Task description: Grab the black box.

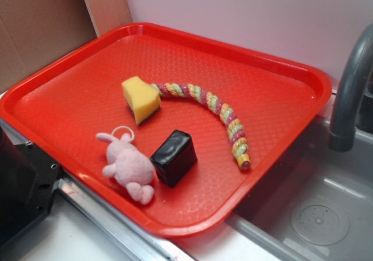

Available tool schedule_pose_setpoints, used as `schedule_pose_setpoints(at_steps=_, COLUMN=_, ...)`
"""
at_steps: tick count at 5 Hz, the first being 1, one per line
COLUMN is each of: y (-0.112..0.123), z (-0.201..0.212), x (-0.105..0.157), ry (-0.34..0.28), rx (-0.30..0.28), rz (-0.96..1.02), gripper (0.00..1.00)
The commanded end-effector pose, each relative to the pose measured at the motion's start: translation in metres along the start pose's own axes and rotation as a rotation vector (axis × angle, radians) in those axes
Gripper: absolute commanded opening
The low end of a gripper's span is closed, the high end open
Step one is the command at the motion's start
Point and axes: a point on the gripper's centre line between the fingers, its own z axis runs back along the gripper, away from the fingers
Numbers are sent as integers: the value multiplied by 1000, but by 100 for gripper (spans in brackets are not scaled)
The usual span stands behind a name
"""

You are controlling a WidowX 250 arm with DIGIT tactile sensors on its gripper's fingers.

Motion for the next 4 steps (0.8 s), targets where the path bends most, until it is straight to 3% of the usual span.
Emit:
schedule_pose_setpoints(at_steps=1, y=0, z=0, x=0, ry=0, rx=0, rz=0, gripper=100)
schedule_pose_setpoints(at_steps=2, y=-42, z=-39, x=12, ry=-130, rx=13, rz=24, gripper=100)
schedule_pose_setpoints(at_steps=4, y=-110, z=-91, x=40, ry=-127, rx=-135, rz=71, gripper=100)
